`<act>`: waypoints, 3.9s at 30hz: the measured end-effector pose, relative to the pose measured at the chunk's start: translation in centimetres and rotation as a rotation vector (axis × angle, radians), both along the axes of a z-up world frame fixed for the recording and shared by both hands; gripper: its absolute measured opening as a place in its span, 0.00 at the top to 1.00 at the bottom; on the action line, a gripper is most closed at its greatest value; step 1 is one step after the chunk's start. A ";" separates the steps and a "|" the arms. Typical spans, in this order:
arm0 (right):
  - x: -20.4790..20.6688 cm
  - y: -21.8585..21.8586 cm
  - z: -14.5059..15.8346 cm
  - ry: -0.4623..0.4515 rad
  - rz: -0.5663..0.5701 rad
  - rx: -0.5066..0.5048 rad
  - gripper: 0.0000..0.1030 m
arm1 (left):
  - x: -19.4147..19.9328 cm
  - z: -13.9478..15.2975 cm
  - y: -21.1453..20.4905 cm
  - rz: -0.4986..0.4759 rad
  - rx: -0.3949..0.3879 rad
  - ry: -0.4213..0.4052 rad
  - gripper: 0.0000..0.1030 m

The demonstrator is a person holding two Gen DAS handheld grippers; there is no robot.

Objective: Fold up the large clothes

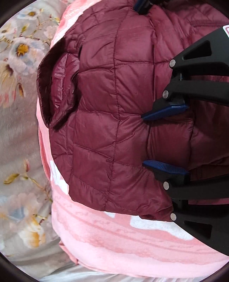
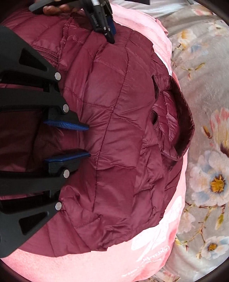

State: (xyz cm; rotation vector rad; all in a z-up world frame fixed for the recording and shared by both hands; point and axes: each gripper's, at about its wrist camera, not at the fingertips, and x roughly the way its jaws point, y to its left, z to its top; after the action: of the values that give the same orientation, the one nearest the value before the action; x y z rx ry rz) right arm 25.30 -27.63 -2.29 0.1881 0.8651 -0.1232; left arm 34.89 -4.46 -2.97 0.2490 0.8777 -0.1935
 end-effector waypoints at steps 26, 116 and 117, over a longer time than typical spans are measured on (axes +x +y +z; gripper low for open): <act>16.2 -6.3 0.4 -0.011 0.007 0.470 0.59 | 15.9 2.2 -2.9 0.035 -0.608 0.378 0.27; 21.1 -4.8 0.4 -0.070 0.023 -0.039 0.89 | 17.8 0.5 -10.6 -0.036 -0.038 -0.018 0.48; 21.1 -4.8 0.4 -0.070 0.023 -0.040 0.89 | 17.8 0.5 -10.6 -0.036 -0.037 -0.018 0.48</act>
State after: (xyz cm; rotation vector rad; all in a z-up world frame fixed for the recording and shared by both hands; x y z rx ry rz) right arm 46.38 -32.48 -1.85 0.1448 0.7943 -0.1119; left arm 52.74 -15.08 -2.44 0.2318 0.8512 -0.2403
